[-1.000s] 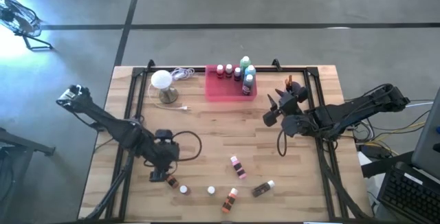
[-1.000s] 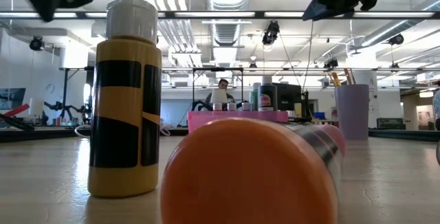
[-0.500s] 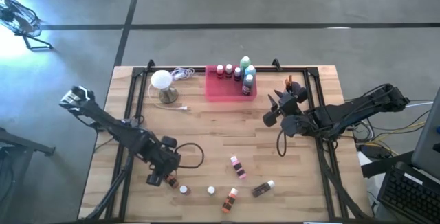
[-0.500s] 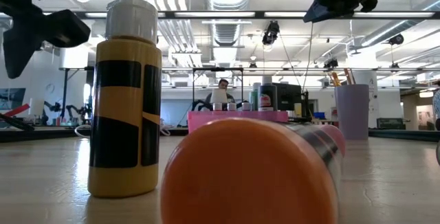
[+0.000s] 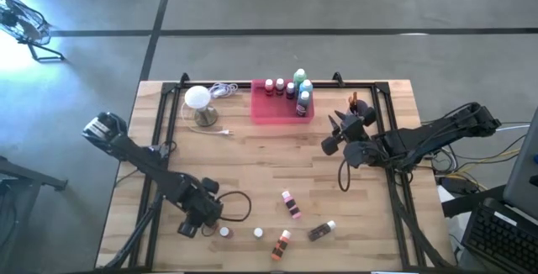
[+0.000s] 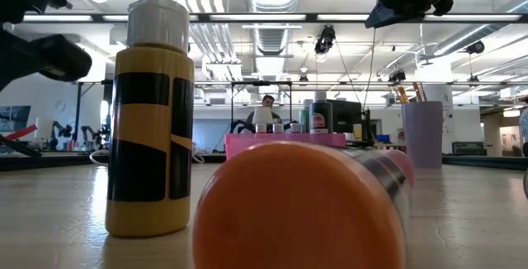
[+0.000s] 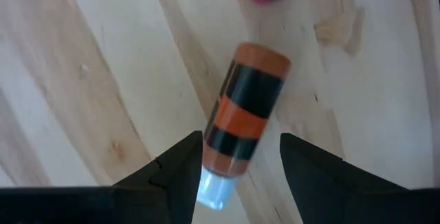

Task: Pick & Place Paint Supplies
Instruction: Put the brown black paint bottle into the pink bin

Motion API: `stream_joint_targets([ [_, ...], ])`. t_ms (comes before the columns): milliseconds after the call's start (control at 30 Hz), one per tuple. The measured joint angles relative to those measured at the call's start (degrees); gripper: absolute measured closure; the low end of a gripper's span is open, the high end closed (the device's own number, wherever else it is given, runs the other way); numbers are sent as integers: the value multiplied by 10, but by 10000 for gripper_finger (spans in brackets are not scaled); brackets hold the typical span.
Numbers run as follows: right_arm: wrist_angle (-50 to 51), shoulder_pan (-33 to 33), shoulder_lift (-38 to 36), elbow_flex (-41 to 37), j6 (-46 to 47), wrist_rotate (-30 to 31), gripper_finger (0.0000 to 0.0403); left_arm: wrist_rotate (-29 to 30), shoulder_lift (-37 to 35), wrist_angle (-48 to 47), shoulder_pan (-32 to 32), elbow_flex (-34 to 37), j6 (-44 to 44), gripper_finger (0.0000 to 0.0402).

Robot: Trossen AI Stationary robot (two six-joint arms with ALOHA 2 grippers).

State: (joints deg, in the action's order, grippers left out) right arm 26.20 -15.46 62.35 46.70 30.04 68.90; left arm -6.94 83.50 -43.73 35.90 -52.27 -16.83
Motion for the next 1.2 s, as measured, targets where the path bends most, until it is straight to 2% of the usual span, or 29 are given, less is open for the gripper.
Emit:
stream_joint_targets([
  [200, 0, 0, 0, 0, 0, 0, 310, -1, 35, 36, 1, -19, 36, 202],
  [433, -1, 0, 0, 0, 0, 0, 319, -29, 80, 39, 2, -21, 56, 202],
  [667, -1, 0, 0, 0, 0, 0, 323, -22, 113, 68, 3, -21, 88, 202],
  [900, -1, 0, 0, 0, 0, 0, 301, 37, 117, 82, 3, -19, 88, 202],
  [1200, 0, 0, 0, 0, 0, 0, 268, 59, 118, 87, 2, -19, 55, 202],
])
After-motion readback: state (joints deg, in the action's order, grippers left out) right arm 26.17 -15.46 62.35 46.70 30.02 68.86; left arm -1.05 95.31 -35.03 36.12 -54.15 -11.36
